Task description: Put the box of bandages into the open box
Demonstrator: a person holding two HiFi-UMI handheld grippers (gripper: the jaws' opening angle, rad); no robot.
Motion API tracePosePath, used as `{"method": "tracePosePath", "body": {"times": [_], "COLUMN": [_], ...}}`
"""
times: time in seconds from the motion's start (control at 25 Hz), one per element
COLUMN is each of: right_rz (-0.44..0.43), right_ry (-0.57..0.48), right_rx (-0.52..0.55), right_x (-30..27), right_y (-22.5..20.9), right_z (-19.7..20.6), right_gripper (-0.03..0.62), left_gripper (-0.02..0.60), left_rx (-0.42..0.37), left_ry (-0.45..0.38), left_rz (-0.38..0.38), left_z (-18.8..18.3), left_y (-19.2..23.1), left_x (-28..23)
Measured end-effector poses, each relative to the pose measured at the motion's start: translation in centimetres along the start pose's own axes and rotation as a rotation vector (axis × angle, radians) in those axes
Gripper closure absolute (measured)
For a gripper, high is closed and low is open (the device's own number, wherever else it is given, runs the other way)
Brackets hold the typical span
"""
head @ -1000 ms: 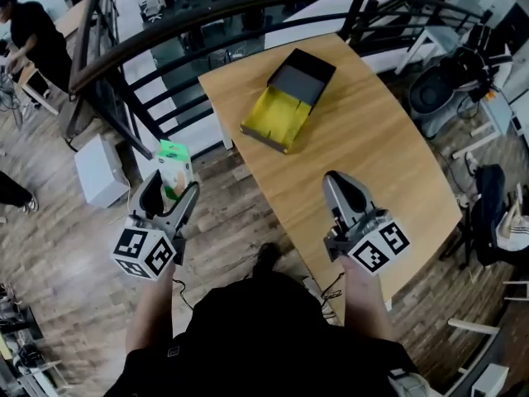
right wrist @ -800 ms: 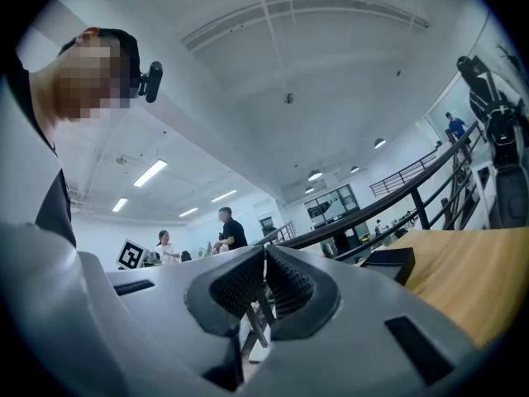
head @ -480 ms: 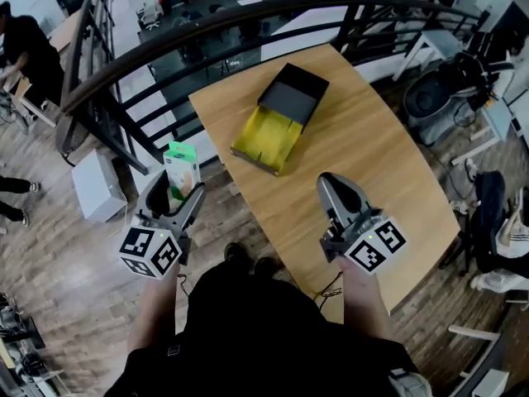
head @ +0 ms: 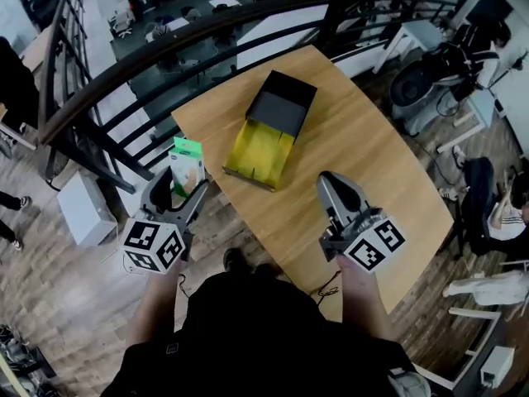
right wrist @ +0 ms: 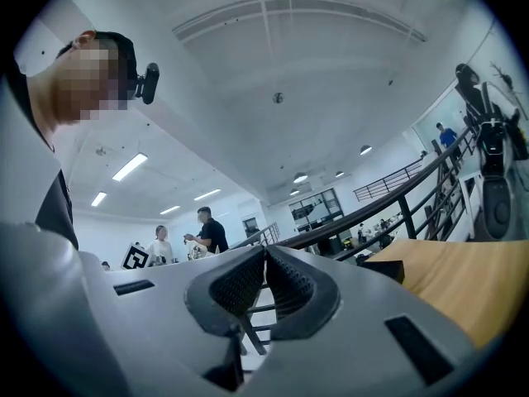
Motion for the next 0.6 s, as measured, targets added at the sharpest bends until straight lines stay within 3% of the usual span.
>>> {"method": "tracePosePath", "body": {"times": [0.36, 0.6], "right_rz": [0.06, 0.111], "right_ry": [0.037, 0.06], "right_rx": [-0.009, -0.042], "right_x": [-2.1, -1.4], "right_y": [-0.6, -4.0], "right_z": [0.9, 1.6], "right_gripper": [0.556, 0.556], "left_gripper": [0.224, 0.224], "left_rx": [-0.009, -0.027], "left_ry": [0.075, 0.132], "left_rz": [0.077, 0.101], "left_z": [0.1, 0.8], "left_y": [1.9, 1.3], "left_x": [-5.5, -10.5]}}
Point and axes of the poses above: the fingertips, and each gripper's own axes: x backward along the fingers, y to its left, z out of its underside, the point moved 10 cm from there along x, backward along the fingers, and after that the axes turned 4 degrees about -z, right-handed, at the moved point
